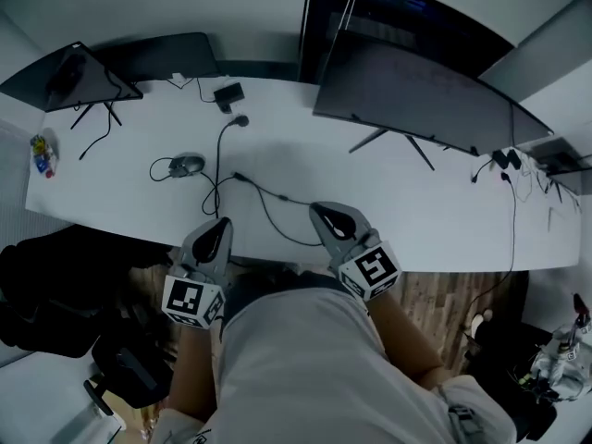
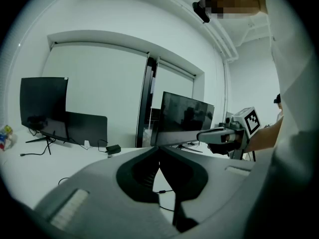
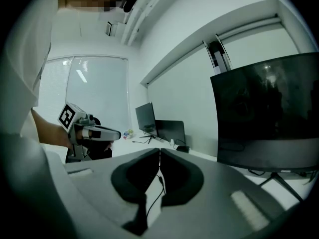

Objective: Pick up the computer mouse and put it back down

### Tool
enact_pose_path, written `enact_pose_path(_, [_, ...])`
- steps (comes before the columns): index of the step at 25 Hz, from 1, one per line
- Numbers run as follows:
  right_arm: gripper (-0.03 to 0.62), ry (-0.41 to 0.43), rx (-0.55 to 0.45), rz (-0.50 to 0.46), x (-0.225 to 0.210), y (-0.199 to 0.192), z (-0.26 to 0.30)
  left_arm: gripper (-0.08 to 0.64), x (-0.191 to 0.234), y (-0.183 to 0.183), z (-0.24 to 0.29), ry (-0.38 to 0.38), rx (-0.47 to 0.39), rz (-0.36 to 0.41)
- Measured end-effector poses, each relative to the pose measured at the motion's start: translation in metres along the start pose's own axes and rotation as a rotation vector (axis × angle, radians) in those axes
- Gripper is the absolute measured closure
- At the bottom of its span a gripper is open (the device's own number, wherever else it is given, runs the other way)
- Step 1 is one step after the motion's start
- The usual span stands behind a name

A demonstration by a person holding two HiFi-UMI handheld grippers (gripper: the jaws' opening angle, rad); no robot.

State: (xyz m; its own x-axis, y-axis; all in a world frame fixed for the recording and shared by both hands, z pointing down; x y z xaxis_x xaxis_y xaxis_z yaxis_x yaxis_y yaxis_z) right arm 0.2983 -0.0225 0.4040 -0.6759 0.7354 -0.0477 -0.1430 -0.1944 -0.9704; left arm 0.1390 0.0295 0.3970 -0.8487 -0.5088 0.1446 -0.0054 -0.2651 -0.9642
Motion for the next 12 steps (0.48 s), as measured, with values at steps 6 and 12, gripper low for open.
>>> enact_pose_path(6, [0.588,0.080,0.019,-0.014,0.002,0.001,0.040,0.555,0.023,-0.003,0.000,0.063,0.008,-0.022])
enact_pose_path(12, [0.588,0.154,0.051,-0.049,0.026,0.004,0.091,0.555,0.063,-0.014,-0.022,0.112,0.019,-0.063])
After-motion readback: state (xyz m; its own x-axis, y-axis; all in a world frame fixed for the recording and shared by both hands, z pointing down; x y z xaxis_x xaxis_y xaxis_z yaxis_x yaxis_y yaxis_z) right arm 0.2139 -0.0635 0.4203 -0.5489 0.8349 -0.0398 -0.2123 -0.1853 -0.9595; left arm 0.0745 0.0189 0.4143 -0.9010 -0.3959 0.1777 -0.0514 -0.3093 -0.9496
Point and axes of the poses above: the fingertips, and each gripper's own axes: z forward along the fingers, x to its left, y out of its top, the point moved 1 cm from there along -z, backward along the fingers, and after that the axes turned 11 degrees about -y, right-handed, at the moved point
